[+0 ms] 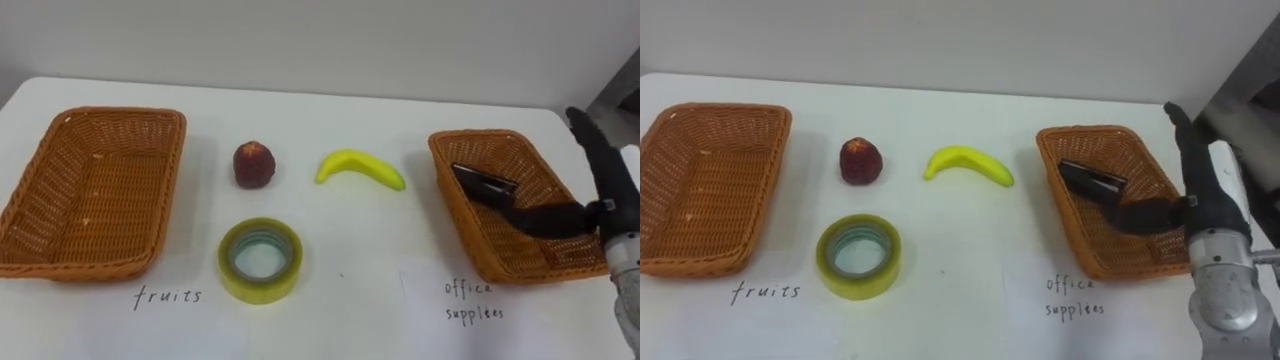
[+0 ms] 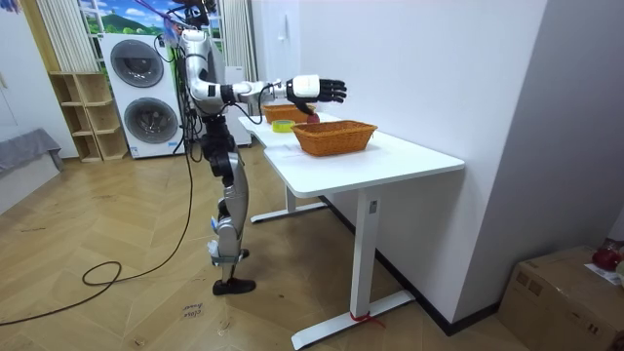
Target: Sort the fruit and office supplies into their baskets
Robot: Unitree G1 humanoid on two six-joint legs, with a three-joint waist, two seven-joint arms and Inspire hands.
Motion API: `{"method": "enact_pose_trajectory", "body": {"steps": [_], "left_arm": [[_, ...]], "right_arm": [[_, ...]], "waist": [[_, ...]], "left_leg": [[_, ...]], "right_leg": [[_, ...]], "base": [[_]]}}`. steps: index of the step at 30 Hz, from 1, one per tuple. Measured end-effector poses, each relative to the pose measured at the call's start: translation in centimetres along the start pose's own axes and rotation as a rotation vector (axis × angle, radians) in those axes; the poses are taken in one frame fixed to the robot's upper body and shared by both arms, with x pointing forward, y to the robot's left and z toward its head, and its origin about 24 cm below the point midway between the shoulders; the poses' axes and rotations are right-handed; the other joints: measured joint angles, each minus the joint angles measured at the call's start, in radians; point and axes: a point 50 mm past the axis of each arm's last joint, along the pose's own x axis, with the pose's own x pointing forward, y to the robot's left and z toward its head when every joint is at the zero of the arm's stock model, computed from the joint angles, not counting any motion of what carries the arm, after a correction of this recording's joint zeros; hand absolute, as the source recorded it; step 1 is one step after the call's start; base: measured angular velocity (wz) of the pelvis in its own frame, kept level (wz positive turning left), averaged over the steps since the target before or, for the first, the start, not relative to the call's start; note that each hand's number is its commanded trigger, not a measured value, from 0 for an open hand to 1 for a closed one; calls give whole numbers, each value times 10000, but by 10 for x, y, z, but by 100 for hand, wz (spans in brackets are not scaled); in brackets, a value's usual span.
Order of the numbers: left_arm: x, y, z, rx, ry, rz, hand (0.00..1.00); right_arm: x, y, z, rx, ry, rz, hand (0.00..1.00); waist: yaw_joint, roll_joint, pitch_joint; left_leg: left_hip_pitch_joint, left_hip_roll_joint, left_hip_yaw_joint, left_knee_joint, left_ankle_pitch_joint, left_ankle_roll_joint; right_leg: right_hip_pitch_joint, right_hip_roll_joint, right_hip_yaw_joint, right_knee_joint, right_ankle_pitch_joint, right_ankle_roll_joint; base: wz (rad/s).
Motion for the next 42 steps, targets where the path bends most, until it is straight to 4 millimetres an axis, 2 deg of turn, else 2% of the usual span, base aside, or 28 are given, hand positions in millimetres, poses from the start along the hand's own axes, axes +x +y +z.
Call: {"method": "enact_pose_trajectory", "body": {"steps": [7, 16, 20, 28, 31, 36, 40, 42], "left_arm": [[-2, -8, -5, 425, 174, -116, 0], [-1, -8, 1, 471, 21, -67, 0], [0, -7, 7, 416, -135, -48, 0], [0, -12, 18, 720, -516, -269, 0], [1, -13, 18, 743, -482, -378, 0], [1, -16, 17, 819, -354, -505, 0], [1, -15, 19, 833, -283, -492, 0], [1, -15, 18, 853, -227, -467, 0]], "right_arm": [[13, -8, 28, 729, -1204, -1156, 0], [12, -9, 47, 1335, -1984, -1147, 0], [12, -7, 48, 1888, -1967, -1001, 0], [9, 23, 56, 2332, -2134, 384, 0], [8, 28, 57, 2339, -2155, 609, 0], [4, 44, 61, 2180, -2275, 1193, 0], [3, 48, 62, 2218, -2273, 1500, 0], [3, 52, 64, 2236, -2345, 1666, 0]], "waist": [[50, 2, -2], [65, 77, -1], [304, 98, -6], [622, 111, -4], [805, 115, 0], [882, 155, 24], [1092, 170, 28], [1080, 173, 29]], "left_leg": [[9, -2, -7, -4, 0, 0], [-53, -6, -99, -7, -1, -1], [-43, -1, -108, -6, 0, -2], [-62, -9, -232, 7, 1, -2], [-118, -13, -306, 20, 1, -2], [-234, -9, -379, 28, 1, -4], [-345, -14, -388, 17, 3, -4], [-373, -21, -489, 15, 4, -4]], "right_leg": [[18, 1, -14, -7, 0, 0], [-7, 3, -92, -24, 0, 0], [-9, 4, -126, -7, 1, -2], [34, 3, -198, 1, 2, -3], [23, -5, -288, -5, 2, -2], [-56, -14, -423, -10, 2, -2], [-175, -17, -430, -8, 2, -2], [-173, -21, -488, -5, 2, -2]], "base": [[0], [1], [0], [3], [7], [5], [0], [10]]}}
